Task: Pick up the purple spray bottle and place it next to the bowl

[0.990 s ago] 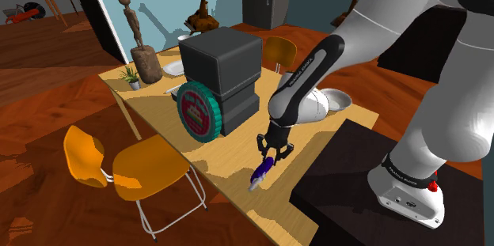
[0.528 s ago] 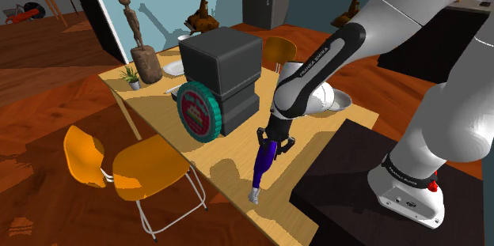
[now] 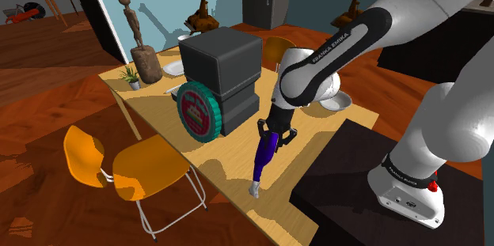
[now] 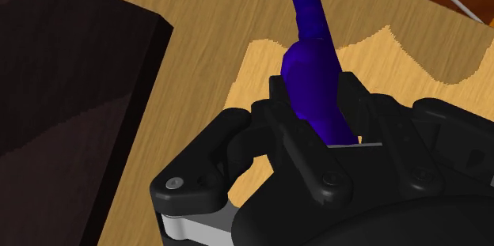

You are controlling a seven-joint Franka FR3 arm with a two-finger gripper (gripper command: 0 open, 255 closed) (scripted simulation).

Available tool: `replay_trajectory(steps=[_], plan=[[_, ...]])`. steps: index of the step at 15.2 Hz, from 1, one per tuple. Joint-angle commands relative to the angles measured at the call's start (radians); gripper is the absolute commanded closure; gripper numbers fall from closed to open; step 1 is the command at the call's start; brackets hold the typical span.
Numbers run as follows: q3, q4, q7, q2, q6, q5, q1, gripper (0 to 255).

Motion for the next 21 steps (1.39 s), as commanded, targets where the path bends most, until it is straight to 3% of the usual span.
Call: replay_trajectory(steps=[1, 21], plan=[[-0.002, 0.0, 0.019, -0.029, -0.028, -0.016, -0.004, 255], [-0.028, 0.08, 0.171, -0.268, -0.332, -0.141, -0.038, 255]])
